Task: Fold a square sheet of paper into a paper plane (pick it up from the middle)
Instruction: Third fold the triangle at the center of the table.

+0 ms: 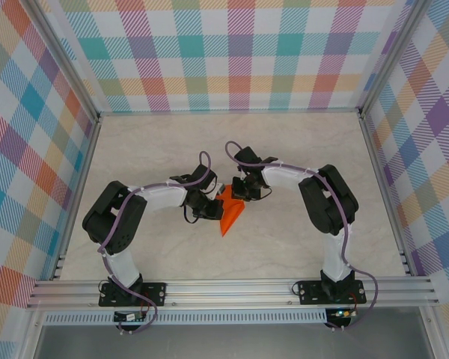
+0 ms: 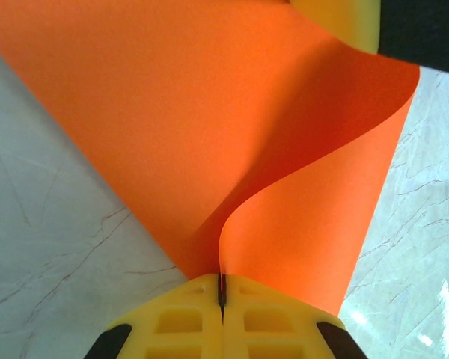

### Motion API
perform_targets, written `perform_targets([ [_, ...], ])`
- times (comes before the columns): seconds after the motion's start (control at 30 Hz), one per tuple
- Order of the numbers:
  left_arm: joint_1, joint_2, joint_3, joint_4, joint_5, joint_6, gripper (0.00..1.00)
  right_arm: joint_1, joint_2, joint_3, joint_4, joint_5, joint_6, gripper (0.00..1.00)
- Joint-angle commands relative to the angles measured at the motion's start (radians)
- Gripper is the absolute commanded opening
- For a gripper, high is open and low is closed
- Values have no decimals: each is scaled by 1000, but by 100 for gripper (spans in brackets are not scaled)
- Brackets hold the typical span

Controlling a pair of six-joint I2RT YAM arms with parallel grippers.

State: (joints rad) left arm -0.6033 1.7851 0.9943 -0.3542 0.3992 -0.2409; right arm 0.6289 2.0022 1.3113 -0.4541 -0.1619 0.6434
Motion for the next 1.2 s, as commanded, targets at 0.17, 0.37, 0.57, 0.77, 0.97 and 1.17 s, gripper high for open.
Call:
perform_targets([
  [0.17,2,-24,23,-27,-15,23,4,0,30,-1,-40,4,-11,12],
  [0.37,2,-27,23,-14,-11,22,4,0,29,-1,-35,1,-10,12],
  [0.57,2,-22,33,-21,-10,21,4,0,27,-4,-31,-4,-5,12],
  [0.77,2,-44,48,-47,7,24,5,0,26,-6,-34,-1,-6,12],
  [0.97,2,-4,60,-55,2,33,4,0,29,-4,-34,-4,-4,13],
  [1.17,2,8,30,-48,-17,25,4,0,23,-4,-34,-4,-3,13],
])
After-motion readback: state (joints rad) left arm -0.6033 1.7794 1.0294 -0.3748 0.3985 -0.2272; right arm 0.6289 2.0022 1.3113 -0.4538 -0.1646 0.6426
